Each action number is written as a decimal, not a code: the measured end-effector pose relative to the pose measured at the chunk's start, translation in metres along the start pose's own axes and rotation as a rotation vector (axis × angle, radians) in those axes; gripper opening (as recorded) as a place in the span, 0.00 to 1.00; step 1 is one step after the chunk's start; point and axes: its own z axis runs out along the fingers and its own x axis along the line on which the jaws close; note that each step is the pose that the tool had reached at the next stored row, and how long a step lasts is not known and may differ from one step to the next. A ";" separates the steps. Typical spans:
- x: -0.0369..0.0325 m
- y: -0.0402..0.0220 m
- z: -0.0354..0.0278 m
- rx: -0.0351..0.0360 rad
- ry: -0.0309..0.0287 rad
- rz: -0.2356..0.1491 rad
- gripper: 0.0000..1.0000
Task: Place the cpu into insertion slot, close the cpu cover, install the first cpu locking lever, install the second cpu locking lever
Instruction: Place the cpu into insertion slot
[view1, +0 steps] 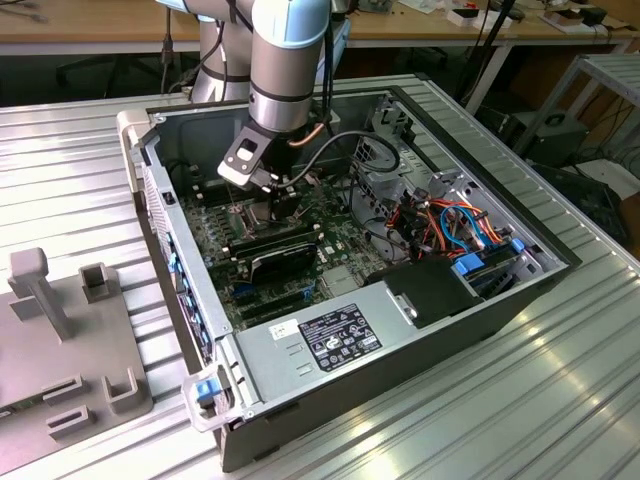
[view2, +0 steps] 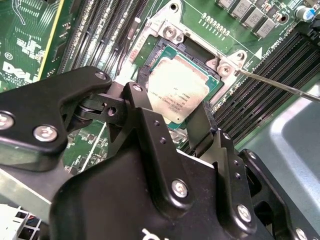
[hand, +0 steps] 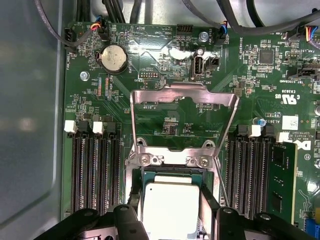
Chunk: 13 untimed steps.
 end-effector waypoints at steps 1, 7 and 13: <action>0.0000 0.0000 0.0000 0.0000 0.0000 0.000 0.55; 0.0000 0.0002 -0.0002 0.0001 -0.0016 -0.001 0.55; 0.0000 0.0003 -0.0020 0.0003 -0.0035 -0.001 0.55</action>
